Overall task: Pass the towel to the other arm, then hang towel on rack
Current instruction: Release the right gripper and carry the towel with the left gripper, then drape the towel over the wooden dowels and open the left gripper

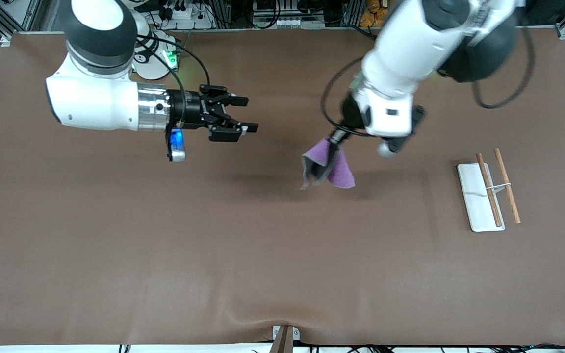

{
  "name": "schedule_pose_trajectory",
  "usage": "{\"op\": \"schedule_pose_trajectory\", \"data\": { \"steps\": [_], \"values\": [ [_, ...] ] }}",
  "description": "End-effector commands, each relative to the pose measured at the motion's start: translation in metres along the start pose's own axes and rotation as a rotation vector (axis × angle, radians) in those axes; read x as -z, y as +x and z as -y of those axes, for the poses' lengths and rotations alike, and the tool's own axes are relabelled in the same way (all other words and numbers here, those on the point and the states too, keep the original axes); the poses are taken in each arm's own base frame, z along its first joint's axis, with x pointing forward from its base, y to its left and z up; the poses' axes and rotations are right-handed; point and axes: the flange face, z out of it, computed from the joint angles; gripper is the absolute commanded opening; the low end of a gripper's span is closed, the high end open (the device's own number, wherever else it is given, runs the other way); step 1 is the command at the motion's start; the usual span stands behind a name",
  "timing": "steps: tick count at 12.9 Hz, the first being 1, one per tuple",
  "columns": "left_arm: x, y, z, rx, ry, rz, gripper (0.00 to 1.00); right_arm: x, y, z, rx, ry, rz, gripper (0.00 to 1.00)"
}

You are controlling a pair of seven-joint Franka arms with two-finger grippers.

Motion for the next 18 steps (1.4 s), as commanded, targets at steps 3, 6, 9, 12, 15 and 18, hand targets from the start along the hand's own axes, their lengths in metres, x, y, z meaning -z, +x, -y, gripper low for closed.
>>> {"op": "schedule_pose_trajectory", "data": {
  "steps": [3, 6, 9, 12, 15, 18],
  "values": [
    [0.002, 0.095, 0.053, -0.292, 0.140, 0.072, 0.00, 0.078, 0.048, -0.012, 0.107, -0.100, -0.138, 1.00],
    [-0.011, 0.166, 0.096, -0.428, 0.167, 0.123, 0.00, 0.123, 0.071, -0.028, 0.326, -0.229, -0.305, 1.00],
    [-0.032, 0.246, 0.147, -0.500, 0.163, 0.186, 0.00, 0.157, 0.086, -0.046, 0.580, -0.490, -0.504, 1.00],
    [-0.044, 0.301, 0.190, -0.507, 0.149, 0.219, 0.00, 0.191, 0.092, -0.058, 0.688, -0.639, -0.623, 1.00],
    [-0.063, 0.361, 0.249, -0.545, 0.120, 0.272, 0.00, 0.229, 0.081, -0.080, 0.833, -0.799, -0.656, 1.00],
    [-0.064, 0.400, 0.299, -0.620, 0.077, 0.291, 0.00, 0.273, 0.062, -0.107, 0.906, -0.854, -0.709, 1.00]
  ]
}}
